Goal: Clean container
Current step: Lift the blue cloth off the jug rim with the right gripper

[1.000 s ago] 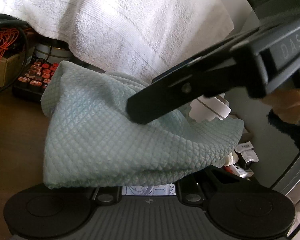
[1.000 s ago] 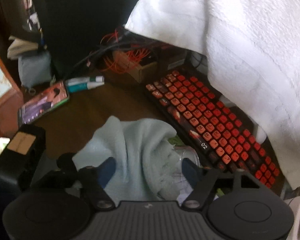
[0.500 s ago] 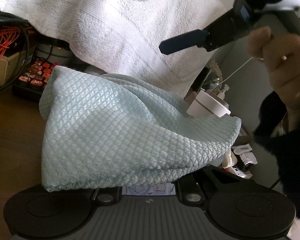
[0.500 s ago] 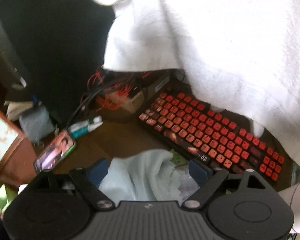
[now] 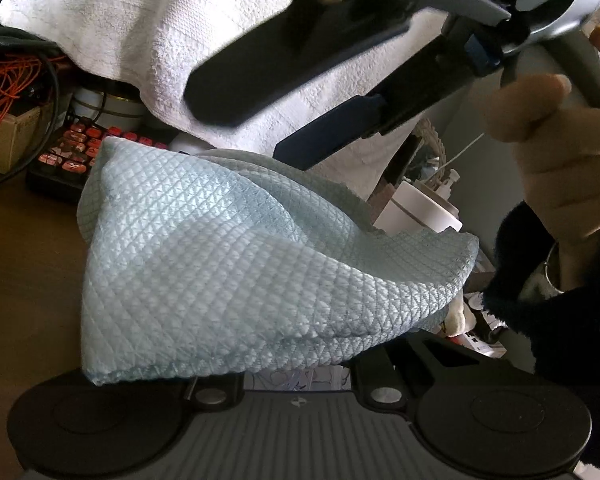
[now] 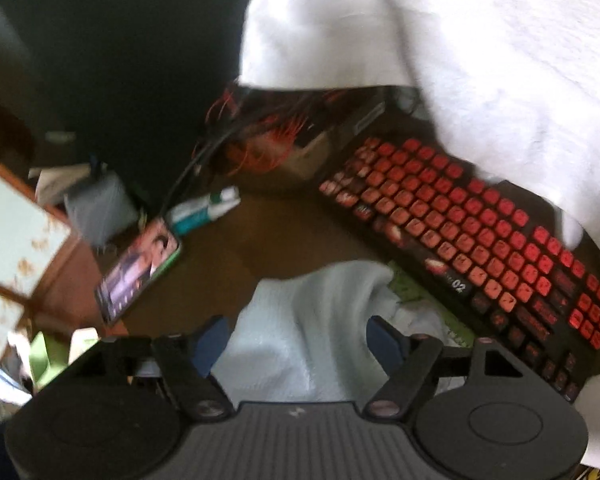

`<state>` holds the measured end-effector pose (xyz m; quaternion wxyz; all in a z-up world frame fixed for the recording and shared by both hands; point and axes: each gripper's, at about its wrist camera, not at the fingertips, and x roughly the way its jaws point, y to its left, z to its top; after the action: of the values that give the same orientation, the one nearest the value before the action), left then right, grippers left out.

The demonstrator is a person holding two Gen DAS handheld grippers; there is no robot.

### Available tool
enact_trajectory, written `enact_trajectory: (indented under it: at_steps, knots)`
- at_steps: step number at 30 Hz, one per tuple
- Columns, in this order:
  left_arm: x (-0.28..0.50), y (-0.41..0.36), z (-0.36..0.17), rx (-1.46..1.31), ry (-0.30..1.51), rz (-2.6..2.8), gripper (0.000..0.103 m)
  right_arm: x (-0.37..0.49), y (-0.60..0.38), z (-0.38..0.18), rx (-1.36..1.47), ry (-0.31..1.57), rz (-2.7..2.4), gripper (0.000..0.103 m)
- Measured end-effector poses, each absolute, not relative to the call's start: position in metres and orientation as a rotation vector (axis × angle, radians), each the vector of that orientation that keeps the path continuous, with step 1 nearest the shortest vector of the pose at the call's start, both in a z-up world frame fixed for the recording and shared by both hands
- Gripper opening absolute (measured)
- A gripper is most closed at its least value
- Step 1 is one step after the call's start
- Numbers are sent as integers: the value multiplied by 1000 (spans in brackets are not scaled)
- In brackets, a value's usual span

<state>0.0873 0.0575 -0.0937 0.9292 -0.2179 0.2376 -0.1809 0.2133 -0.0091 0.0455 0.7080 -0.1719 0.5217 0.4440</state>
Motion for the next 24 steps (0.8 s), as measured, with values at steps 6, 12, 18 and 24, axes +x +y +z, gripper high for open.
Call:
enact_trajectory:
  at_steps: [6,12,18,24]
  knots:
    - [86,58,-94,-448,490,-372,14,193,10,34,-585,1112,960,75]
    - [84,59,-94,-456,487,-360,13,177,16,20,-699,1030,960,73]
    - [83,58,-94,-454,495,-362,13,164,7,20,-737,899,952,52]
    - [80,57,-94,-452,497,-361,14,162,2,22,-672,882,980,35]
